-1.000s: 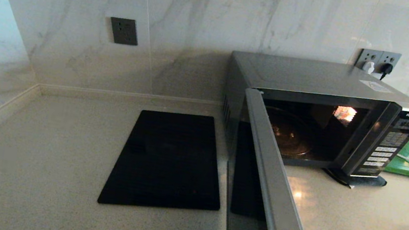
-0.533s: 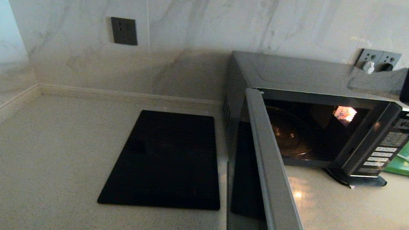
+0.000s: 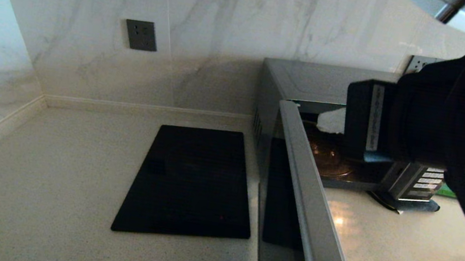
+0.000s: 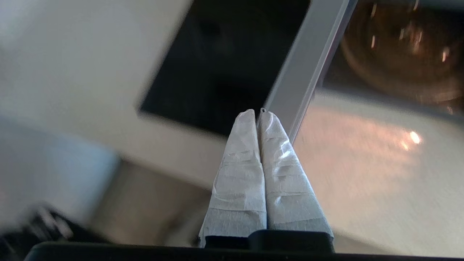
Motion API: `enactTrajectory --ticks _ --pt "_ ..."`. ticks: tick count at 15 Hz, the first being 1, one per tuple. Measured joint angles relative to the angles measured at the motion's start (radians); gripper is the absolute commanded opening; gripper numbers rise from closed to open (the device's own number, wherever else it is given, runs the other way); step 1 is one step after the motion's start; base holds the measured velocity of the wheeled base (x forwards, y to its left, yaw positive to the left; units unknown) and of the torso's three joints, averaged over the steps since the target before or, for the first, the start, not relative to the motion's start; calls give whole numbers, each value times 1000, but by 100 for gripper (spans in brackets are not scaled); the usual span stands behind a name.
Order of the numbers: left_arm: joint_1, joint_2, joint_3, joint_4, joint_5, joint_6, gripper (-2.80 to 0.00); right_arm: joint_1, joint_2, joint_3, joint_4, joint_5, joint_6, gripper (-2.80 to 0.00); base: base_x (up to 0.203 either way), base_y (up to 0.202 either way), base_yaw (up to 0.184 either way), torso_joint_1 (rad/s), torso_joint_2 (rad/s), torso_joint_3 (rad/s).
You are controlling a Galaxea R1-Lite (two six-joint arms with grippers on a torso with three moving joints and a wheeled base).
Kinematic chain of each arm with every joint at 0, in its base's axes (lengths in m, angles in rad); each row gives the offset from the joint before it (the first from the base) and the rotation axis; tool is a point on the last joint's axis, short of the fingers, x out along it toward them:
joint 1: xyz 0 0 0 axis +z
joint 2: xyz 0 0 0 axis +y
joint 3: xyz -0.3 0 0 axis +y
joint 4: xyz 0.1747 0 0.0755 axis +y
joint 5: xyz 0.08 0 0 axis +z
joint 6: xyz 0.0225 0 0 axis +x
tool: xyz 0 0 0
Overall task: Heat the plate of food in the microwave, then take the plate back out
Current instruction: Close the microwave oven
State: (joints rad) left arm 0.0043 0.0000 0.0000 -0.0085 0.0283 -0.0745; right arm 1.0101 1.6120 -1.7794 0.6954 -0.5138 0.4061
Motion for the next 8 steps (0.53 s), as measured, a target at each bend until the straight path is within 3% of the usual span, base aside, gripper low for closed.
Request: enactTrajectory --ticks 5,8 --pt "0 0 0 -1 0 0 -280 108 18 -42 319 -17 48 -280 0 0 0 0 0 0" --pt "0 0 0 0 0 0 -280 160 49 -95 362 -17 59 -280 0 0 0 0 0 0"
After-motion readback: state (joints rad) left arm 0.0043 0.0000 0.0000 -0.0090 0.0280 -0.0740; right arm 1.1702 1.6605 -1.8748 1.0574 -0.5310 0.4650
